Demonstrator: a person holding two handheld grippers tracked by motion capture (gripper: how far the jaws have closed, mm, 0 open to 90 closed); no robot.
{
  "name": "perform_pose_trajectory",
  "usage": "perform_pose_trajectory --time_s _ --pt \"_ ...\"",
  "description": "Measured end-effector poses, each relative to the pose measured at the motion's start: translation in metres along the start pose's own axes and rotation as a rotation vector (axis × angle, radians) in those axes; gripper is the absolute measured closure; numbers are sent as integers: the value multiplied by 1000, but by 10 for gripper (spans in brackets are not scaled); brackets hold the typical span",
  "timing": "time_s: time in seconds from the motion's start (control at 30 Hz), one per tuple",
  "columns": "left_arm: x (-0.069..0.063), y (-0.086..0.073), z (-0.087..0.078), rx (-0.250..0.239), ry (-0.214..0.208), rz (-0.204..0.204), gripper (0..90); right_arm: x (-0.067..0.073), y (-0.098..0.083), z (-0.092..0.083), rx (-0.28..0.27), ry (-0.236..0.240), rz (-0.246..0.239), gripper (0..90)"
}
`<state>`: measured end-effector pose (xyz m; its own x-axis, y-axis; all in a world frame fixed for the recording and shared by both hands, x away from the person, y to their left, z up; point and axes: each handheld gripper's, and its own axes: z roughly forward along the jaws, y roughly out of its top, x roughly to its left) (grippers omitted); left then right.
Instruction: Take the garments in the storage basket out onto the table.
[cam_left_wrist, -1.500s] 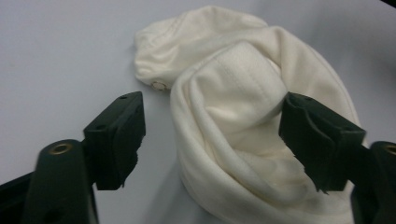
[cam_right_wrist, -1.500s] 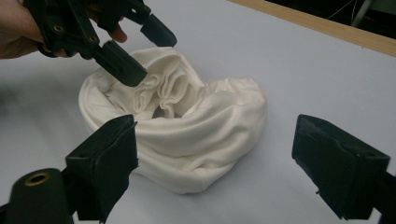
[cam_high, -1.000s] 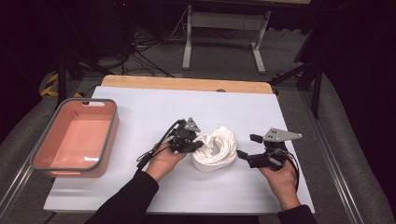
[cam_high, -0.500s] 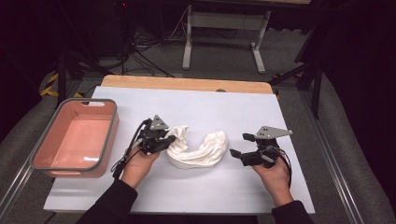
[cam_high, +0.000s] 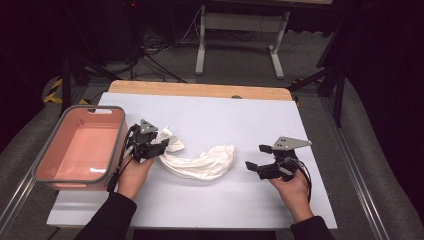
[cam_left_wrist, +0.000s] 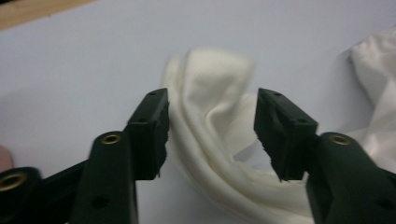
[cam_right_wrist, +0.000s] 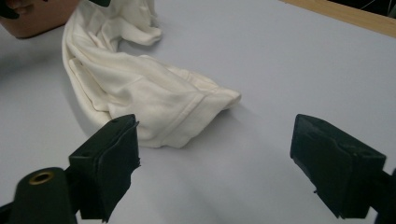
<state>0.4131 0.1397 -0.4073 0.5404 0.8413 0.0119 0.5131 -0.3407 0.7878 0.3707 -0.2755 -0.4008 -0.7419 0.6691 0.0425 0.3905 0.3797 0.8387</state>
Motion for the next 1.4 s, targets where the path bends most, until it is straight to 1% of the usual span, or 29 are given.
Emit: perform_pose_trajectory --time_s 0.07,0.1,0.13,0.23,0.37,0.43,0.47,0.53,0.63,0.67,0.73,0.77,0.83,0.9,0.93,0.97,1.07,1.1,1.17,1.27,1.3,1.37,1.4 --pt "-3 2 -7 -51 -15 -8 361 -1 -1 -1 -5 5 8 147" --pt "-5 4 -11 -77 -29 -3 336 -1 -1 -1 -8 2 10 144" --pt "-6 5 -12 -88 -45 -2 323 -1 -1 -2 -12 5 12 143" --pt "-13 10 -15 -101 -89 23 285 0 -2 -4 -19 4 14 138" --pt "-20 12 -17 -134 -181 29 229 1 -3 -6 -36 17 5 131" --pt "-23 12 -19 -147 -206 35 206 1 -2 -7 -44 23 -9 118" --pt "-25 12 -21 -150 -214 40 174 1 -2 -7 -48 31 -9 108" --pt "-27 11 -23 -154 -239 46 140 0 -1 -6 -44 45 -1 103" --pt "-29 10 -28 -164 -251 61 91 0 0 -2 -34 52 -12 97" --pt "-30 9 -29 -165 -266 56 82 1 1 0 -32 57 -15 97" --pt "-30 8 -32 -161 -275 66 72 2 2 5 -19 53 -25 100" --pt "-29 8 -33 -167 -277 62 68 2 3 7 -16 54 -27 108" --pt "-28 7 -34 -169 -305 52 67 2 5 12 -8 60 -28 155" --pt "-28 7 -36 -171 -309 53 63 2 6 17 5 77 -26 191" --pt "-28 7 -37 -175 -305 62 59 2 6 20 14 83 -23 219" --pt "-28 6 -37 -174 -307 62 51 1 7 25 31 96 -22 244" --pt "-28 6 -39 -178 -315 67 37 1 7 36 75 101 -24 271" --pt "-28 6 -40 -177 -315 70 34 2 7 41 94 101 -31 274" --pt "-28 5 -41 -177 -311 76 34 2 6 47 114 102 -33 279" --pt "-27 4 -41 -176 -316 78 32 2 5 56 137 106 -35 294" --pt "-28 4 -41 -174 -325 72 32 1 4 59 145 112 -27 301" --pt "-28 4 -41 -170 -328 75 31 1 4 62 149 115 -23 307" --pt "-28 3 -41 -169 -326 79 26 0 3 66 160 120 -20 323"
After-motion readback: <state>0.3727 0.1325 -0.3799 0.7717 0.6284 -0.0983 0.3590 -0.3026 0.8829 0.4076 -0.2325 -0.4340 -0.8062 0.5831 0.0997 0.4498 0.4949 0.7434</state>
